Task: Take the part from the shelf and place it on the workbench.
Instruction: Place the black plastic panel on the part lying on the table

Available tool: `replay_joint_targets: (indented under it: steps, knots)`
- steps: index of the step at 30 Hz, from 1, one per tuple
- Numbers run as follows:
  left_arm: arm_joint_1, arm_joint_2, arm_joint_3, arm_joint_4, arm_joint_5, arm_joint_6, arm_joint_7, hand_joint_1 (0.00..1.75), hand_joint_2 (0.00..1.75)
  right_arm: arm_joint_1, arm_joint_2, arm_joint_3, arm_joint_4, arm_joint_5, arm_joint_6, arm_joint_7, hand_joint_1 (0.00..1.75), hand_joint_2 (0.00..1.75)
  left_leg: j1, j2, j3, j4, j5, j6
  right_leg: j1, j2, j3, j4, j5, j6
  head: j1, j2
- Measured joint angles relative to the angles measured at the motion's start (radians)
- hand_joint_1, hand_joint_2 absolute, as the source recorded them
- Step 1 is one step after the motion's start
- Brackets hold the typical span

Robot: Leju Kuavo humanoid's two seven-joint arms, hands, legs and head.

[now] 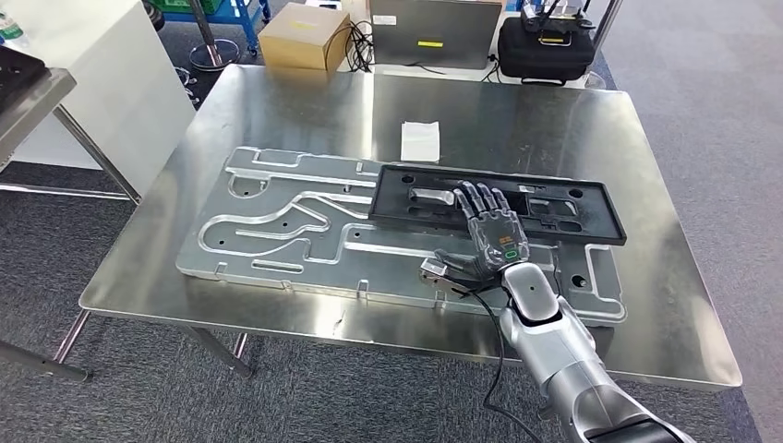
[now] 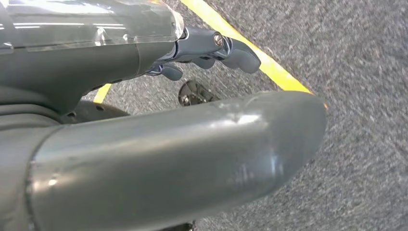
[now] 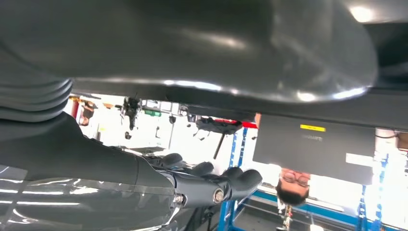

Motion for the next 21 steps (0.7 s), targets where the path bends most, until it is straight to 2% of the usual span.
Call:
replay_joint_targets:
  steps: [1,2,4,5,6,7,8,10,11,12,13,15,16,17,18,19,20,21]
  knots:
    - [0.0,0.0,0.0,0.0,0.0,-0.002,-0.001,0.0,0.0,0.002,-0.002,0.0,0.0,0.0,0.0,0.0,0.0,0.0,0.003,0.002,-0.005,-0.007,0.014,0.007,0.0,0.001,-0.006,0.01,-0.019,0.004,0.001,0.0]
    - [-0.001,-0.001,0.001,0.001,0.0,-0.003,-0.002,0.0,0.0,0.003,-0.004,0.0,0.0,0.0,0.0,0.0,0.0,0.0,0.005,0.005,-0.014,-0.013,0.028,0.013,-0.001,0.002,-0.018,0.041,-0.057,0.007,0.003,0.0]
    - [-0.002,-0.001,0.001,0.001,0.001,-0.006,-0.003,0.0,0.0,0.005,-0.008,0.0,-0.001,0.0,-0.001,0.001,0.0,0.0,0.005,0.007,-0.036,-0.014,0.049,0.019,-0.003,0.002,-0.048,0.157,-0.163,0.01,0.006,0.0]
    - [-0.002,-0.001,0.001,0.001,0.001,-0.007,-0.003,0.0,0.0,0.007,-0.009,0.0,-0.002,0.0,-0.001,0.001,0.0,0.0,0.004,0.007,-0.049,-0.014,0.058,0.019,-0.003,0.002,-0.06,0.221,-0.199,0.011,0.006,0.0]
    - [-0.002,-0.001,0.001,0.001,0.001,-0.008,-0.003,0.0,0.0,0.009,-0.01,0.0,-0.002,0.0,-0.001,0.001,0.0,0.0,0.003,0.007,-0.061,-0.013,0.067,0.019,-0.003,0.002,-0.062,0.268,-0.213,0.011,0.006,0.0]
    - [-0.002,-0.001,0.001,0.001,0.001,-0.009,-0.003,0.0,0.0,0.012,-0.011,0.0,-0.003,0.0,-0.002,0.001,0.0,0.0,0.002,0.008,-0.073,-0.012,0.075,0.018,-0.003,0.002,-0.05,0.286,-0.203,0.01,0.006,0.0]
    - [-0.002,-0.001,0.001,0.001,0.001,-0.01,-0.003,0.0,0.0,0.015,-0.012,0.0,-0.003,0.0,-0.002,0.002,0.0,0.0,0.002,0.008,-0.084,-0.011,0.083,0.016,-0.002,0.002,-0.021,0.269,-0.179,0.008,0.006,0.0]
    - [-0.002,-0.001,0.002,0.001,0.001,-0.011,-0.003,0.0,0.0,0.017,-0.013,0.0,-0.008,0.0,-0.003,0.002,0.0,0.0,0.0,0.008,-0.103,-0.004,0.095,0.01,0.0,0.002,0.079,0.149,-0.14,0.002,0.007,0.0]
    - [-0.002,-0.001,0.002,0.001,0.001,-0.011,-0.003,0.0,0.0,0.016,-0.014,0.0,-0.012,-0.001,-0.003,0.002,0.0,0.0,-0.002,0.008,-0.11,0.0,0.099,0.005,0.003,0.002,0.128,0.078,-0.14,-0.003,0.006,0.0]
    - [-0.002,-0.001,0.002,0.001,0.001,-0.012,-0.003,0.0,0.0,0.016,-0.014,0.0,-0.016,-0.001,-0.004,0.002,0.0,0.0,-0.003,0.008,-0.115,0.004,0.105,0.001,0.005,0.003,0.162,0.026,-0.146,-0.008,0.006,0.0]
    - [-0.002,-0.001,0.002,0.001,0.001,-0.013,-0.004,0.0,0.0,0.017,-0.014,0.0,-0.019,-0.001,-0.004,0.002,0.0,0.0,-0.005,0.008,-0.119,0.005,0.112,-0.004,0.008,0.003,0.178,-0.004,-0.153,-0.011,0.006,0.0]
    - [-0.002,0.0,0.004,0.001,0.001,-0.014,-0.004,0.0,0.0,0.021,-0.014,0.0,-0.021,-0.002,-0.005,0.002,0.0,0.0,-0.004,0.007,-0.127,0.007,0.121,-0.014,0.006,0.002,0.173,-0.017,-0.152,-0.019,0.007,0.0]
    - [-0.002,0.0,0.004,0.001,0.001,-0.014,-0.004,0.0,0.0,0.024,-0.014,0.0,-0.021,-0.001,-0.005,0.002,0.0,0.0,-0.004,0.006,-0.135,0.018,0.106,-0.019,0.004,0.0,0.167,-0.018,-0.146,-0.027,0.006,0.0]
    - [-0.001,0.0,0.004,0.001,0.001,-0.015,-0.004,0.0,0.0,0.026,-0.015,0.0,-0.021,-0.001,-0.005,0.003,0.0,0.0,-0.003,0.004,-0.147,0.047,0.074,-0.024,0.001,-0.003,0.158,-0.02,-0.138,-0.035,0.005,0.0]
    - [-0.001,0.0,0.005,0.001,0.001,-0.015,-0.004,0.0,0.0,0.027,-0.015,0.0,-0.021,-0.001,-0.005,0.003,0.0,0.0,0.0,0.004,-0.161,0.093,0.029,-0.029,0.0,-0.004,0.148,-0.02,-0.129,-0.043,0.004,0.0]
    - [0.0,0.0,0.005,0.001,0.002,-0.016,-0.004,0.0,0.0,0.029,-0.015,0.0,-0.021,-0.001,-0.005,0.003,0.0,0.0,0.002,0.004,-0.177,0.156,-0.022,-0.034,0.001,-0.005,0.137,-0.018,-0.12,-0.049,0.002,0.0]
    - [0.0,0.0,0.005,0.001,0.002,-0.018,-0.004,0.0,0.0,0.031,-0.015,0.0,-0.021,-0.001,-0.006,0.003,0.0,0.0,0.003,0.004,-0.19,0.222,-0.06,-0.036,0.004,-0.005,0.125,-0.016,-0.112,-0.051,0.002,0.0]
    - [0.0,0.0,0.006,0.001,0.002,-0.02,-0.004,0.0,0.0,0.033,-0.015,0.0,-0.021,0.0,-0.006,0.003,0.0,0.0,0.004,0.004,-0.195,0.273,-0.076,-0.037,0.006,-0.005,0.112,-0.013,-0.104,-0.052,0.001,0.0]
